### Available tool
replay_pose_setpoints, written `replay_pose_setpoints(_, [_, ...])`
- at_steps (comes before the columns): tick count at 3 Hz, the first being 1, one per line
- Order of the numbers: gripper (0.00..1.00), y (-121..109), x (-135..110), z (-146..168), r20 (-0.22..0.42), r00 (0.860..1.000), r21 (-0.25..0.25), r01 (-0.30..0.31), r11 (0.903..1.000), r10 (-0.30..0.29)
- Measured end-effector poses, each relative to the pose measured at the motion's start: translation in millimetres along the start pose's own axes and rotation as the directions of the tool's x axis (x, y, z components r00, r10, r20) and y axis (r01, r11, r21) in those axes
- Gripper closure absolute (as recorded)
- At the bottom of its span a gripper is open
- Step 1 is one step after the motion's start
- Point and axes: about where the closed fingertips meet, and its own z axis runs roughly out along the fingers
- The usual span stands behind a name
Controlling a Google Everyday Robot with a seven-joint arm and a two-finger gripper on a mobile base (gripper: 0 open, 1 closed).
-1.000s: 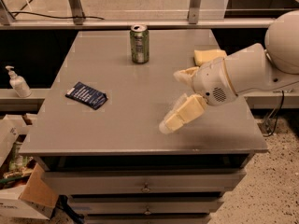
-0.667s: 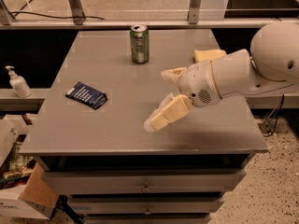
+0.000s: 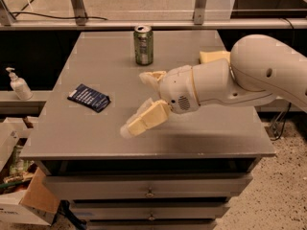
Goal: Move rxbar blueberry near sponge
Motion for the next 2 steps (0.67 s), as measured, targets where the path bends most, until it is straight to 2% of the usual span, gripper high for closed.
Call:
replay_pose_setpoints(1, [0.0, 0.1, -0.1, 0.0, 0.0, 1.0, 0.0, 0.0, 1.0, 0.0])
replay_pose_setpoints(2, [0.0, 1.6, 5.2, 4.6, 0.043, 0.999, -0.002, -0.017, 0.9998, 0.017])
